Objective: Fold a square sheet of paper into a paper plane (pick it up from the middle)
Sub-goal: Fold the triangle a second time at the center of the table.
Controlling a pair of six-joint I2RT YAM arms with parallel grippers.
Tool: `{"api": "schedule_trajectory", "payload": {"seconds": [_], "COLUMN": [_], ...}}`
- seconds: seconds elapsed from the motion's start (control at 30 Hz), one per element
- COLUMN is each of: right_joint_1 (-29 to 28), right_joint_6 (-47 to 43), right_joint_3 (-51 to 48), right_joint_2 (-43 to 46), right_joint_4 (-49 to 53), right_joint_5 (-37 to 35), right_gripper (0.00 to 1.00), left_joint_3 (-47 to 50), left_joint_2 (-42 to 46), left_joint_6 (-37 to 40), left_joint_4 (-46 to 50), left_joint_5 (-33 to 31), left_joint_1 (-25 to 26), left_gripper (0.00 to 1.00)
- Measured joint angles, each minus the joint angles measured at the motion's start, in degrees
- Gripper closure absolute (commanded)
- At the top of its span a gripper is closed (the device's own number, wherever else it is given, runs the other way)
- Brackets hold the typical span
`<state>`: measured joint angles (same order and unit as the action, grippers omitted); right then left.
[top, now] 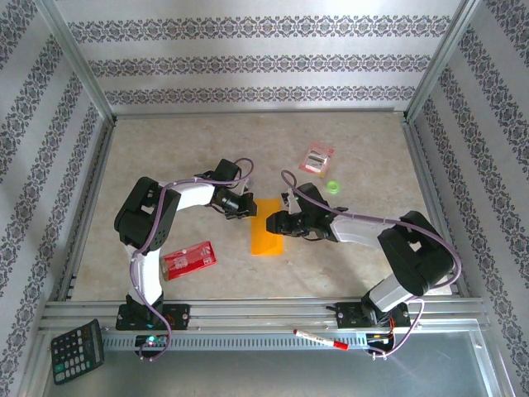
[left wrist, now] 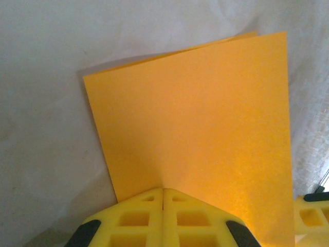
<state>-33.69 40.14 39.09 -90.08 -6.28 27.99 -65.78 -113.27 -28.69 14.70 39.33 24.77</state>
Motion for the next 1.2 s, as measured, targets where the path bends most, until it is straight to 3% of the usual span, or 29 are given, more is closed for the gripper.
{"api": "schedule_trajectory", "payload": {"seconds": [0.4, 0.5, 0.67, 0.83, 0.93, 1.2], "right_joint_1": [2.1, 2.1, 2.1, 2.1, 2.9, 4.3], "right_joint_6": [5.4, 7.3, 12.4, 18.4, 21.9, 30.6], "right_joint_3": [0.5, 0.5, 0.5, 0.5, 0.2, -1.5], "right_joint_2": [-3.6, -3.6, -3.2, 0.0, 1.4, 1.4], "right_joint_4": [0.0, 0.0, 0.2, 1.5, 1.5, 1.5], "right_joint_5": [0.9, 0.7, -0.1, -1.1, -0.9, 0.5], "right_gripper": [0.98, 1.00, 1.00, 1.00, 1.00, 1.00], "left_joint_3": [-0.7, -1.4, -2.0, 3.7, 8.6, 21.5], "left_joint_2": [0.0, 0.0, 1.8, 13.8, 22.7, 34.6], "left_joint_6": [0.1, 0.2, 0.7, 1.8, 3.2, 7.3], "left_joint_4": [1.6, 3.1, 4.6, 1.7, -1.3, -6.2], "left_joint_5": [-0.3, -0.9, -2.2, -6.1, -9.6, -24.6], "left_joint_1": [0.0, 0.0, 0.3, 1.5, 5.4, 24.2], "left_gripper": [0.99, 0.88, 0.60, 0.35, 0.28, 0.28]}}
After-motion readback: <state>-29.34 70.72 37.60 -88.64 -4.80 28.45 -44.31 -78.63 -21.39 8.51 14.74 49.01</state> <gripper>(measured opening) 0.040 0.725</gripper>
